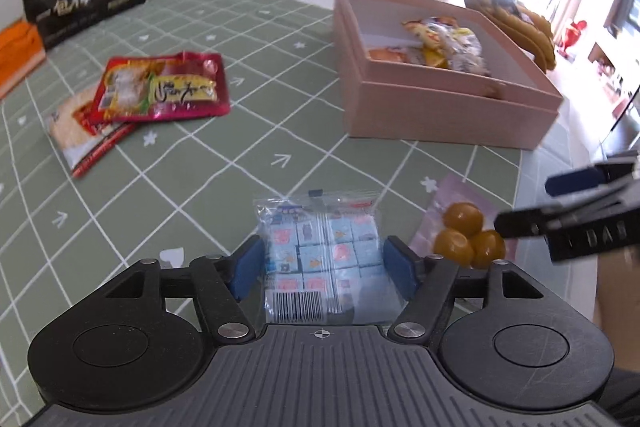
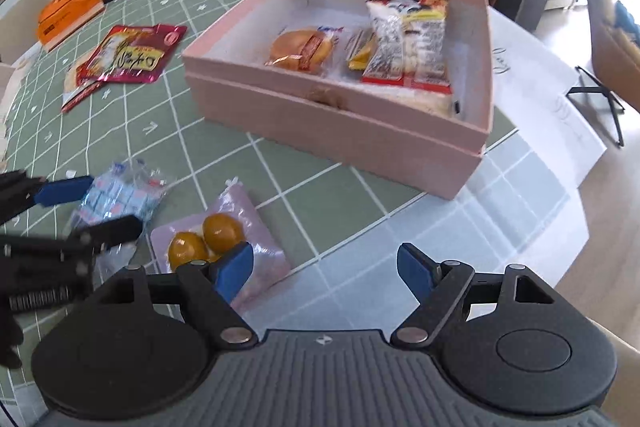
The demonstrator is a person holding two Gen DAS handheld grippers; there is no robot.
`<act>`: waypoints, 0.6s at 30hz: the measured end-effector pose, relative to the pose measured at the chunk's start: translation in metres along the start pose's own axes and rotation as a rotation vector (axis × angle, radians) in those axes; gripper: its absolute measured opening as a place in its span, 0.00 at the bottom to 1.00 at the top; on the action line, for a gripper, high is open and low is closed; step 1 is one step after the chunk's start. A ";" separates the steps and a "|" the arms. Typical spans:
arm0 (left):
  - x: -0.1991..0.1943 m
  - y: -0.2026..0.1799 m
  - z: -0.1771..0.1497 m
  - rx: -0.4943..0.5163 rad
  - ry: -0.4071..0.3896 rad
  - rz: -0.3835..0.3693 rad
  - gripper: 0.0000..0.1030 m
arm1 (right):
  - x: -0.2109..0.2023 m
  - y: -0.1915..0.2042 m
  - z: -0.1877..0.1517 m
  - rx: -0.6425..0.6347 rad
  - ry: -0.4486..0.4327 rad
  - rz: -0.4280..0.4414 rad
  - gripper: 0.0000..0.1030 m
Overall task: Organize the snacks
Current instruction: 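Close the left gripper on the clear candy cube bag while the right positions around the orange ball tray, then grasp the orange ball tray with the right gripper while the left lifts the candy cube bag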
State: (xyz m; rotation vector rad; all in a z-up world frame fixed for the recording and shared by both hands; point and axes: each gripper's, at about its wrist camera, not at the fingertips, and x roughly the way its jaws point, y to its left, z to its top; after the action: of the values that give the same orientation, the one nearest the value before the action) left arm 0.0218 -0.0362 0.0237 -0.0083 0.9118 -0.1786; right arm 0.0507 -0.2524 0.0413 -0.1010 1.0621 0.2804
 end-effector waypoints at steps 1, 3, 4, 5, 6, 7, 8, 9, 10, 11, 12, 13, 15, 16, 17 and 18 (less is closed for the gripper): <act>0.001 0.002 0.002 -0.007 0.000 -0.009 0.71 | 0.001 0.001 -0.001 -0.004 0.002 0.002 0.77; 0.004 0.003 0.006 -0.004 0.005 -0.030 0.71 | 0.000 0.002 -0.001 -0.004 -0.003 0.001 0.77; 0.006 0.003 0.008 0.008 0.009 -0.040 0.71 | -0.001 0.002 -0.001 0.002 -0.011 0.004 0.78; 0.007 0.001 0.010 0.023 0.016 -0.048 0.71 | -0.001 0.002 -0.001 0.009 -0.019 0.012 0.78; 0.008 0.000 0.011 0.030 0.023 -0.055 0.71 | -0.002 0.002 -0.001 0.013 -0.026 0.022 0.79; 0.008 0.000 0.011 0.024 0.024 -0.054 0.70 | -0.002 0.004 -0.001 0.014 -0.030 0.035 0.79; 0.007 0.002 0.011 0.016 0.021 -0.056 0.69 | -0.001 0.006 -0.001 0.013 -0.031 0.044 0.79; 0.006 0.005 0.010 0.012 0.018 -0.064 0.66 | 0.000 0.009 -0.001 0.012 -0.031 0.050 0.80; 0.005 0.008 0.009 0.003 0.017 -0.077 0.63 | 0.002 0.012 -0.001 0.011 -0.026 0.052 0.83; 0.003 0.013 0.009 -0.015 0.016 -0.086 0.63 | 0.004 0.015 0.000 0.010 -0.021 0.054 0.83; 0.002 0.019 0.008 -0.037 0.014 -0.090 0.63 | 0.007 0.018 0.002 0.007 -0.013 0.054 0.83; 0.001 0.024 0.007 -0.055 0.010 -0.084 0.63 | 0.009 0.020 0.003 0.001 -0.008 0.053 0.85; -0.002 0.030 0.006 -0.073 0.005 -0.069 0.63 | 0.012 0.025 0.006 -0.014 -0.014 0.043 0.86; -0.003 0.032 0.005 -0.077 0.006 -0.073 0.63 | 0.013 0.028 0.008 -0.021 -0.018 0.037 0.86; -0.004 0.034 0.004 -0.079 0.010 -0.078 0.63 | 0.014 0.030 0.010 -0.025 -0.021 0.033 0.86; -0.006 0.035 0.003 -0.079 0.014 -0.083 0.63 | 0.015 0.033 0.011 -0.029 -0.024 0.028 0.86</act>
State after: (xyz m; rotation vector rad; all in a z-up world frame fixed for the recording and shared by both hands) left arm 0.0261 -0.0012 0.0274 -0.1187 0.9331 -0.2199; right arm 0.0578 -0.2162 0.0356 -0.1085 1.0363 0.3221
